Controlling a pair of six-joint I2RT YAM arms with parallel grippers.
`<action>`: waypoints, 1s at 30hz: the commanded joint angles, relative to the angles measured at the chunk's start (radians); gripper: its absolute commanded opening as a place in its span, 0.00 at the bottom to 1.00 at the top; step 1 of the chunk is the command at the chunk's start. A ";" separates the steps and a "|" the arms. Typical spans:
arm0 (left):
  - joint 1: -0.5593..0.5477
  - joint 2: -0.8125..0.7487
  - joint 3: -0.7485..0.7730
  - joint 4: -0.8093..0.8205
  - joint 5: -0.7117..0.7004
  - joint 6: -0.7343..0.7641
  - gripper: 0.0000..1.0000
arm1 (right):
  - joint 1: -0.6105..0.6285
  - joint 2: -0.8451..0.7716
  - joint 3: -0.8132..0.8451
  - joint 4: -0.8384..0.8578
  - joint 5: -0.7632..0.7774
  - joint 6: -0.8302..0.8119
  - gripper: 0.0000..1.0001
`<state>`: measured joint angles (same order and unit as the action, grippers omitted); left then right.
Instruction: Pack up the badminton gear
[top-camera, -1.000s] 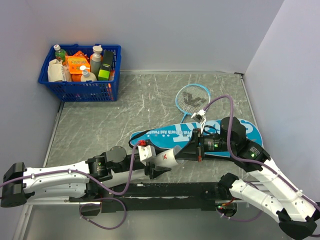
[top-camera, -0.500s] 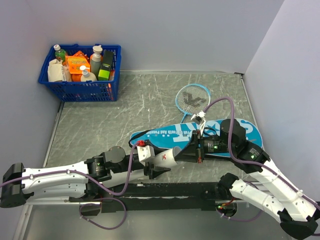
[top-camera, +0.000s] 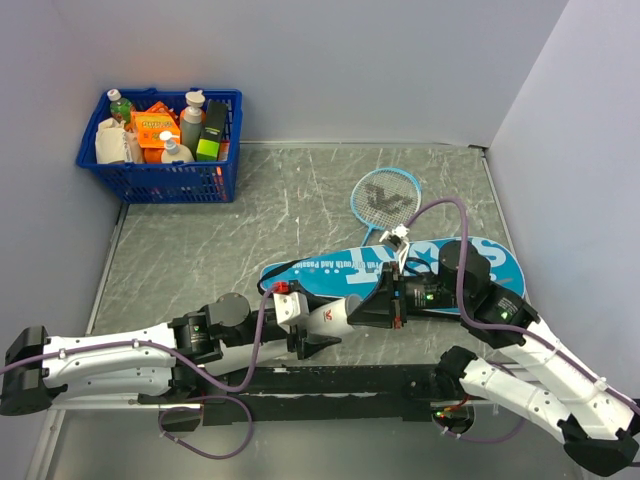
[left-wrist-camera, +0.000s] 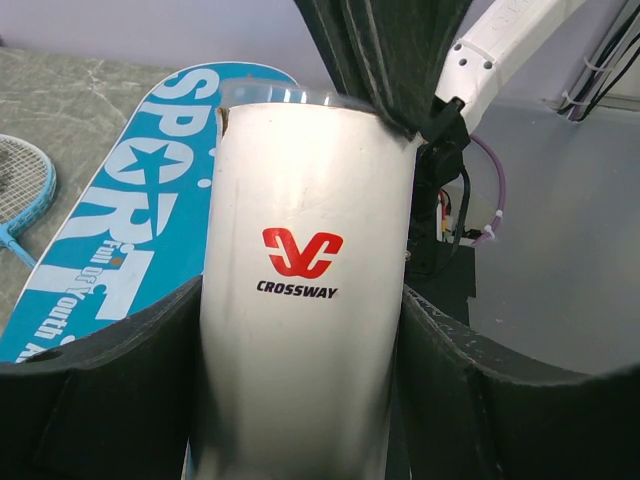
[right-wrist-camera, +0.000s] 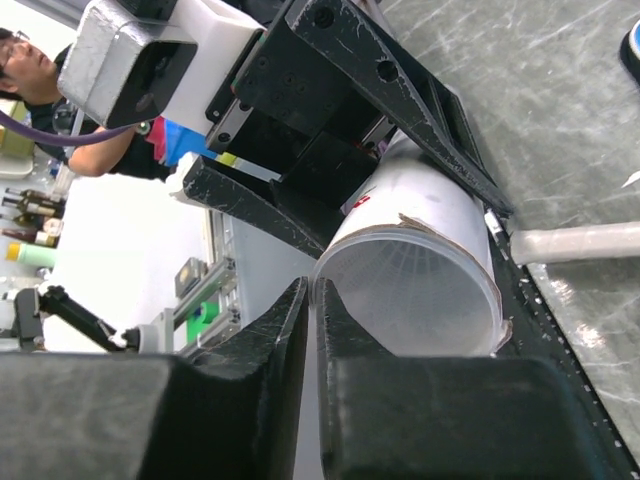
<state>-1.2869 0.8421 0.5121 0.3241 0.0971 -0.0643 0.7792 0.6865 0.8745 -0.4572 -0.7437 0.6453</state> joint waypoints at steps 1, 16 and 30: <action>-0.002 -0.014 -0.007 0.081 -0.031 -0.083 0.01 | 0.045 0.019 -0.019 0.051 -0.014 0.033 0.25; -0.002 -0.028 0.006 0.066 0.012 -0.097 0.01 | 0.083 0.079 -0.017 0.120 0.107 0.063 0.49; -0.002 -0.107 0.016 0.047 0.029 -0.109 0.01 | -0.044 0.042 -0.104 0.143 0.188 0.102 0.52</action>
<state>-1.2728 0.7784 0.5102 0.2352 0.0952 -0.0601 0.7681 0.7296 0.8288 -0.3290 -0.5880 0.7353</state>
